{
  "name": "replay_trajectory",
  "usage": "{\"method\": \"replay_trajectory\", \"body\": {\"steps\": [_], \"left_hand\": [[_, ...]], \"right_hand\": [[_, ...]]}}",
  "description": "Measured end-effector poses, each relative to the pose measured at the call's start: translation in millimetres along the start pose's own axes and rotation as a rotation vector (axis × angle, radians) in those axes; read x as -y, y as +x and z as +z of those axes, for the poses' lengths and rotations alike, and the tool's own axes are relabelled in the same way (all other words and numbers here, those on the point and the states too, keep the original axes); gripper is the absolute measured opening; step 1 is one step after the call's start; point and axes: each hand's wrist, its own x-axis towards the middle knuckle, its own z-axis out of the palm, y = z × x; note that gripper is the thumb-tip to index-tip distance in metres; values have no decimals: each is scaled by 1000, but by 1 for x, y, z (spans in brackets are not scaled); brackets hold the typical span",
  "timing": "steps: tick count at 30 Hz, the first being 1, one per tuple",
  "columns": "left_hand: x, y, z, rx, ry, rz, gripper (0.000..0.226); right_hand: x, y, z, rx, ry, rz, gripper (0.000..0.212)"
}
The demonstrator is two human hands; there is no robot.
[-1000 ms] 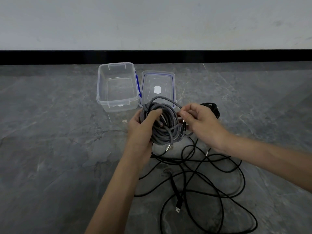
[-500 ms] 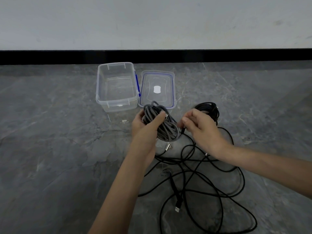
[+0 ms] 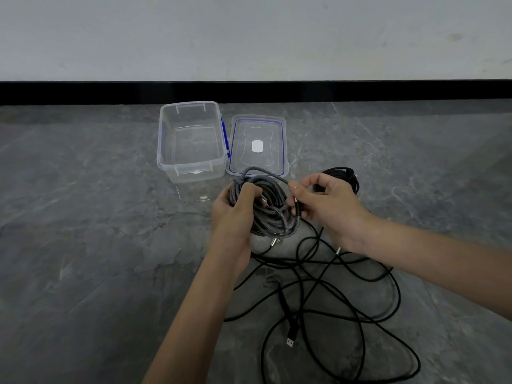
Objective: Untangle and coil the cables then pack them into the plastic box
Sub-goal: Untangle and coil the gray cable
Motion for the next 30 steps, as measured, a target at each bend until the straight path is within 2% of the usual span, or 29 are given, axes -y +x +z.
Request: {"method": "replay_trajectory", "body": {"steps": [3, 5, 7, 10, 16, 21, 26, 30], "left_hand": [[1, -2, 0, -16, -22, 0, 5], [3, -2, -1, -32, 6, 13, 21], [5, -1, -1, -75, 96, 73, 23], [7, 0, 1, -164, 198, 154, 25], [10, 6, -1, -292, 250, 194, 30], [12, 10, -2, -299, 270, 230, 29], [5, 18, -12, -313, 205, 222, 15], [3, 7, -4, -227, 304, 264, 27]], "right_hand": [[2, 3, -3, -41, 57, 61, 16], [3, 4, -5, -61, 69, 87, 17], [2, 4, -6, -48, 57, 91, 20], [1, 2, -6, -3, 36, 75, 26], [7, -6, -5, 151, -50, 26, 25], [10, -11, -4, 225, -2, 63, 13], [20, -15, -6, 282, -38, 45, 17], [26, -15, 3, 256, -152, -10, 18]]}}
